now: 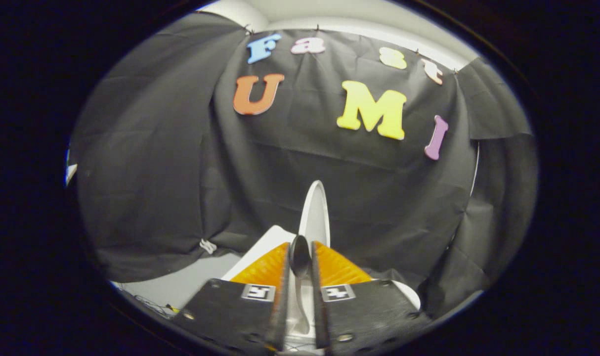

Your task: Open the toilet lid.

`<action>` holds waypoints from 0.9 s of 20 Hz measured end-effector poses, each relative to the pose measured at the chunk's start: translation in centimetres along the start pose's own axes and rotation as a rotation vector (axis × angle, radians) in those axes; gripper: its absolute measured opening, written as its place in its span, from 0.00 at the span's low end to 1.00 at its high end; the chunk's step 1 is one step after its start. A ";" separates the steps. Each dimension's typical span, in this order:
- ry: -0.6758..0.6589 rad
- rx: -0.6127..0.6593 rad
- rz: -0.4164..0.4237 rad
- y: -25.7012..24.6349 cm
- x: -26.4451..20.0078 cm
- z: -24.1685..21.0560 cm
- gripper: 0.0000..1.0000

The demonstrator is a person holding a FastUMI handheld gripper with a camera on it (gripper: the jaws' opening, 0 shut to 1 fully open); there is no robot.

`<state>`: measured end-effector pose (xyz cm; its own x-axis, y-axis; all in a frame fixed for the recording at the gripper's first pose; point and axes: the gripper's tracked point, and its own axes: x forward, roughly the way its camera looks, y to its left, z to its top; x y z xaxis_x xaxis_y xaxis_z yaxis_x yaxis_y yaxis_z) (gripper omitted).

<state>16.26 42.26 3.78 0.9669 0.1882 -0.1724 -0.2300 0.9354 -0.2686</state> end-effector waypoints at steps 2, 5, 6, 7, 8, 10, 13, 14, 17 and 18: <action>-0.118 -0.007 -0.024 -1.9 -2.1 2.6 0.61; -0.223 0.083 -0.022 -5.1 -6.0 4.9 0.91; -0.249 0.122 -0.023 -6.4 -7.1 5.3 1.00; -0.275 0.155 -0.026 -8.1 -8.4 5.6 1.00; -0.296 0.178 -0.034 -9.8 -9.6 5.7 1.00; -0.321 0.191 -0.056 -13.6 -11.7 5.0 1.00; -0.300 0.195 -0.095 -19.5 -14.1 1.3 1.00; -0.291 0.206 -0.096 -21.3 -14.6 0.0 1.00; -0.240 0.227 -0.136 -26.8 -16.0 -4.7 1.00; -0.225 0.233 -0.153 -28.4 -16.4 -6.2 1.00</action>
<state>6.29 10.70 8.32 0.9943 0.0778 0.0730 -0.0744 0.9961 -0.0477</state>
